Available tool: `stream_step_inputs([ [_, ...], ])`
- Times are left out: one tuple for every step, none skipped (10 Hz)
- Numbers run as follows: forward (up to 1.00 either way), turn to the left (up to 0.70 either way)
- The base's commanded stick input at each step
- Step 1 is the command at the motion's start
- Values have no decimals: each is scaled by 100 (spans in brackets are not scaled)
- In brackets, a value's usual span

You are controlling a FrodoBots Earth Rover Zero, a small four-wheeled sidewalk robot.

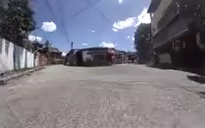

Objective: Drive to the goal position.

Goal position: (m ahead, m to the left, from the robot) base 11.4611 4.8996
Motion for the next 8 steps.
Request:
stream_step_inputs([
  [85, 34],
  [85, 34],
  [85, 34],
  [85, 34],
  [85, 34],
  [85, 29],
  [85, 0],
  [85, 0],
])
